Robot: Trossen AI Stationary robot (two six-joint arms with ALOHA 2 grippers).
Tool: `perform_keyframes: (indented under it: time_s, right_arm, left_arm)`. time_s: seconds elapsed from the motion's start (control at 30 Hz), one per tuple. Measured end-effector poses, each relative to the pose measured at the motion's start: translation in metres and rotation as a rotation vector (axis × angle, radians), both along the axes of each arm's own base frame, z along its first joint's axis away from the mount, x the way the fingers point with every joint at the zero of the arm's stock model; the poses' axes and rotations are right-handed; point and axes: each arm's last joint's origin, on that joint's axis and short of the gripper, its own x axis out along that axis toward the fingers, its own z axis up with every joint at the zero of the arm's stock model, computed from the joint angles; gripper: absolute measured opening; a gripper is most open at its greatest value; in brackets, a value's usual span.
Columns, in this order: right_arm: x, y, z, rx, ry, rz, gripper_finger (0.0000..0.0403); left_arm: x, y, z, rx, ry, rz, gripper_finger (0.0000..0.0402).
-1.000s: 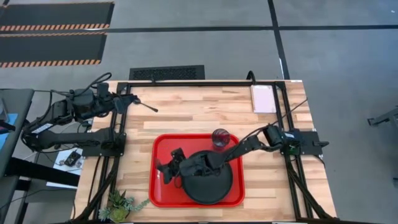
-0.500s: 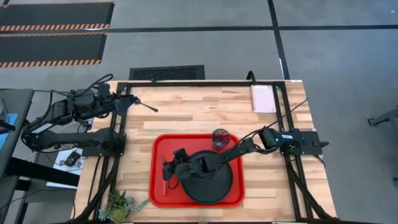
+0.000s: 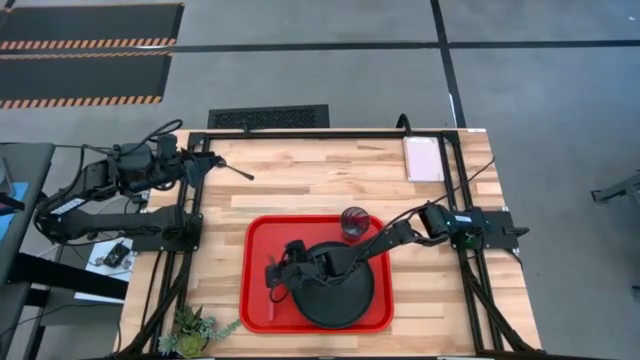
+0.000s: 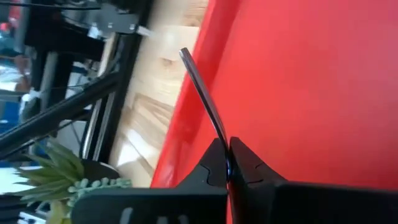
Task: Pick and place plate/cup/fork/spoon on tray
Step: Put the pink fork into the red serving tray
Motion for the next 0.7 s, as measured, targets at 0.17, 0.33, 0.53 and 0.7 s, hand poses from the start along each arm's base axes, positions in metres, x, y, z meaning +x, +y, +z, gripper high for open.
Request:
perform_keyframes:
  time_s: [0.17,0.33,0.53,0.7]
  right_arm:
    - [0.000,-0.006,-0.003,0.046,0.034,0.003,0.0006]
    - [0.002,-0.014,-0.004,0.070,0.054,0.020,0.0011]
    - [0.003,-0.022,-0.006,0.101,0.090,0.038,0.0032]
    - [0.003,-0.024,-0.008,0.110,0.107,0.051,0.0035]
  left_arm:
    - [0.000,0.000,0.000,0.000,0.000,0.000,0.0199]
    - [0.000,0.000,0.000,0.001,0.000,0.003,0.0199]
    - [0.000,0.000,0.000,0.003,0.001,0.008,0.0199]
    - [0.000,0.000,0.000,0.003,0.002,0.009,0.0199]
